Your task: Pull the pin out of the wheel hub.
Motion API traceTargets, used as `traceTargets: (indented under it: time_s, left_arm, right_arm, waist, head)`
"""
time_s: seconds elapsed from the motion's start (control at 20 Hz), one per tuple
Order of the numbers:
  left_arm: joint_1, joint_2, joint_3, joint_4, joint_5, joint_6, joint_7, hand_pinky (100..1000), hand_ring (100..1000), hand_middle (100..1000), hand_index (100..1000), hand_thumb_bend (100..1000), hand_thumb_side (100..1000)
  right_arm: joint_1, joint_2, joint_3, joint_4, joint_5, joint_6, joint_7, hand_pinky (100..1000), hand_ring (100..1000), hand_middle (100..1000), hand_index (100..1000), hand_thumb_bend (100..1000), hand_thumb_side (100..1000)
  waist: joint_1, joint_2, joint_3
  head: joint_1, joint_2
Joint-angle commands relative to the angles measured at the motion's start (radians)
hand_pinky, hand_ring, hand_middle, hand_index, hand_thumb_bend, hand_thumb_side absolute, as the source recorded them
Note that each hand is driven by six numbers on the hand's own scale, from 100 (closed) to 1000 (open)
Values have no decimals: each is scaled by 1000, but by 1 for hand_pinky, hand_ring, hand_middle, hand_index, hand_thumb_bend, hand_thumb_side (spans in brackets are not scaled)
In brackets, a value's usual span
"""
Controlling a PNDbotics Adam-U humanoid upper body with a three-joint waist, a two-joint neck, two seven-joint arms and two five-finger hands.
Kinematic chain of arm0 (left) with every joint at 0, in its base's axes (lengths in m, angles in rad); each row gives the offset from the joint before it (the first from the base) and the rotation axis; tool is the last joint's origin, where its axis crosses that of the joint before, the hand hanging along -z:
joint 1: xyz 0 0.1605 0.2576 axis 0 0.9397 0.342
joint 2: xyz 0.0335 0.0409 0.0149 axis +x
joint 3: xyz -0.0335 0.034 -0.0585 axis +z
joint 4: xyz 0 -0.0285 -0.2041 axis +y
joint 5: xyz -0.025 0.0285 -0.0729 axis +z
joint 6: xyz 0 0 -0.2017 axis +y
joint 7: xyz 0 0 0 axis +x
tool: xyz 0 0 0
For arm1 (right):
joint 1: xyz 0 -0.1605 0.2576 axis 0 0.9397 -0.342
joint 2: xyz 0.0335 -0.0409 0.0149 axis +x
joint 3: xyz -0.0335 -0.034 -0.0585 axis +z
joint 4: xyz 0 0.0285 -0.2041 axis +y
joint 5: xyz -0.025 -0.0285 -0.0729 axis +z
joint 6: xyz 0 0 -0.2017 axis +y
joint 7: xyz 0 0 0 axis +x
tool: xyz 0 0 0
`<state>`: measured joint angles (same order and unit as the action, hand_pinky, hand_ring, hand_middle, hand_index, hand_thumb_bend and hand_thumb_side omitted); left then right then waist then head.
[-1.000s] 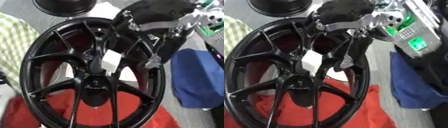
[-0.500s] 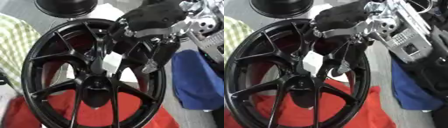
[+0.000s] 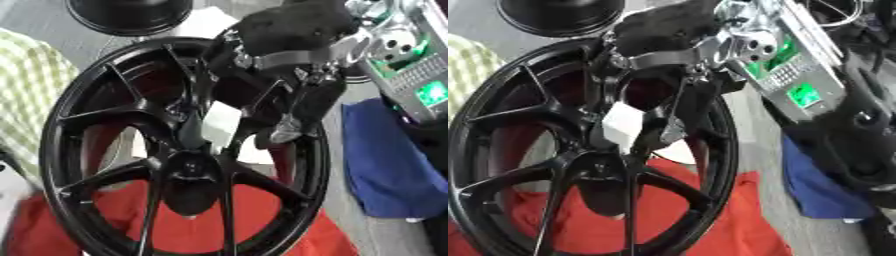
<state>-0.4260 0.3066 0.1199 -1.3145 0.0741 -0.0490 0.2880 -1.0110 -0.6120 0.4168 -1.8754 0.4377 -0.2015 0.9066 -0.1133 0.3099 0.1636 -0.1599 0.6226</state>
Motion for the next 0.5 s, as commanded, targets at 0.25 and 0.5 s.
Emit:
traceTargets:
  time_s: [0.25, 0.5]
  left_arm:
    - [-26, 4, -4, -24, 6, -3, -6, 567, 583, 534, 674, 100, 900]
    - [-34, 3, -6, -29, 7, -2, -8, 568, 583, 534, 674, 100, 901]
  right_arm:
    - [-5, 0, -17, 16, 23, -1, -17, 892, 796, 737, 776, 551, 102]
    - [4, 1, -12, 33, 34, -5, -26, 890, 795, 735, 774, 541, 100]
  waist:
    - [5, -2, 16]
    - [1, 8, 25]
  head:
    - [-14, -12]
    - [-20, -20]
